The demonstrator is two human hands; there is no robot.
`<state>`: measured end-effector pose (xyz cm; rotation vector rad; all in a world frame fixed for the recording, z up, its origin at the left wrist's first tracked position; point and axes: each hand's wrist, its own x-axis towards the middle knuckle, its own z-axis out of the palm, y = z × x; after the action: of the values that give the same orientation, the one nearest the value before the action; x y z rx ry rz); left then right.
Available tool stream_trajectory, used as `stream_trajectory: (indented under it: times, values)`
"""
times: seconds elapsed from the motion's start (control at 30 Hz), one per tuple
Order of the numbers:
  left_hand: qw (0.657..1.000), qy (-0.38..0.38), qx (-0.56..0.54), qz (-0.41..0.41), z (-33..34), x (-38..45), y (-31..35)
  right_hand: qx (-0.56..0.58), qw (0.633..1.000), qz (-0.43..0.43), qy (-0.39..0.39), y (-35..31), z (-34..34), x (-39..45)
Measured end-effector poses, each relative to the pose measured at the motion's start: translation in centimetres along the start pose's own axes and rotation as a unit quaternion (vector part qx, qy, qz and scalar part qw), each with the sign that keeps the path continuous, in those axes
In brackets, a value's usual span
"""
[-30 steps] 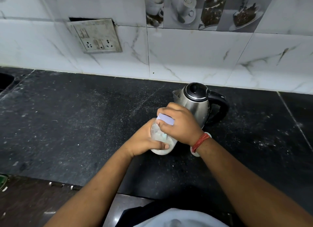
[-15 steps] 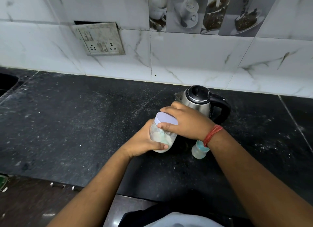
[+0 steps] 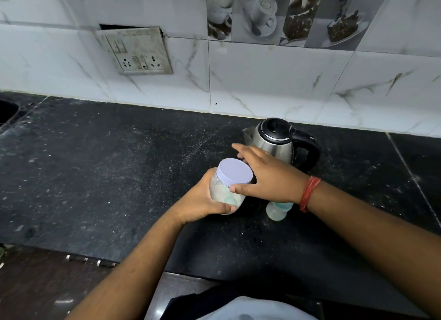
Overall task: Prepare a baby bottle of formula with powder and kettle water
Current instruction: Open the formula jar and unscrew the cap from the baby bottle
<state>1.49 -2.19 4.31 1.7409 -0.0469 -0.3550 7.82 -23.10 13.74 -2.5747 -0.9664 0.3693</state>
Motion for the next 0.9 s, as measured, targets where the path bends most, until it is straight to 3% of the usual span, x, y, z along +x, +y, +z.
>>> stream_trajectory:
  times: [0.17, 0.37, 0.43, 0.63, 0.9]
  values:
    - [1.0, 0.0, -0.004, -0.003, 0.1, 0.0, 0.1, 0.17, 0.98, 0.043, 0.097, -0.5, 3.4, 0.1]
    - [1.0, -0.009, -0.012, -0.001, 0.5, 0.0, 0.0, 0.38, 0.923, 0.006, 0.056, 0.0, 3.6, -1.2]
    - [1.0, -0.008, -0.014, 0.0, 0.6, 0.2, 0.1, 0.387, 0.919, 0.009, 0.068, -0.1, 3.6, -1.2]
    - [1.0, -0.014, -0.019, 0.004, 0.9, 0.6, 0.5, 0.254, 0.952, 0.08, 0.148, 0.0, 4.4, -0.5]
    - [1.0, -0.002, -0.01, -0.001, 0.5, 0.8, 0.2, 0.373, 0.923, 0.034, 0.088, 0.1, 3.9, -0.9]
